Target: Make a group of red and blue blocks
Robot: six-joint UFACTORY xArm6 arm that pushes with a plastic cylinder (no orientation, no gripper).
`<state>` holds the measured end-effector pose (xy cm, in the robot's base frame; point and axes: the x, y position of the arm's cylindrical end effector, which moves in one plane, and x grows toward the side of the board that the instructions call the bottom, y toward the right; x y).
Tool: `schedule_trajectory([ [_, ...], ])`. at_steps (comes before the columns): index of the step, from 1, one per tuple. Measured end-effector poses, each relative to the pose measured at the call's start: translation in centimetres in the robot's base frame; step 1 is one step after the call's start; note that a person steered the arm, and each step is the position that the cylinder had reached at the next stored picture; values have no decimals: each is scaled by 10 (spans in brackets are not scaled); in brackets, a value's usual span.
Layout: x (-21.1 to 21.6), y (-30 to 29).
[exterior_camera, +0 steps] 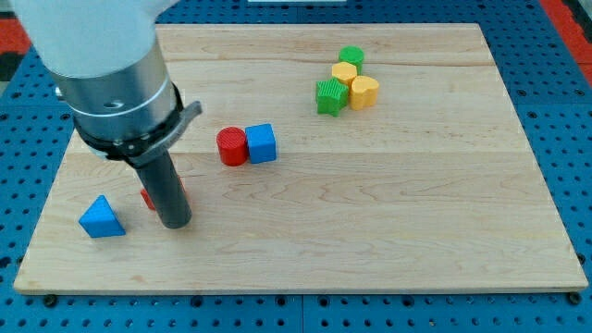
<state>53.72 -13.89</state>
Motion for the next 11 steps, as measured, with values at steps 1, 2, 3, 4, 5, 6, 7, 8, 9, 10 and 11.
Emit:
schedule_trajectory([
  [1, -11, 24],
  [2, -19, 1],
  [3, -18, -40],
  [4, -27, -21],
  [5, -56, -1],
  [6, -81, -39],
  [7, -83, -91],
  [8, -58, -125],
  [9, -37, -126],
  [10, -37, -104],
  [11, -37, -104],
])
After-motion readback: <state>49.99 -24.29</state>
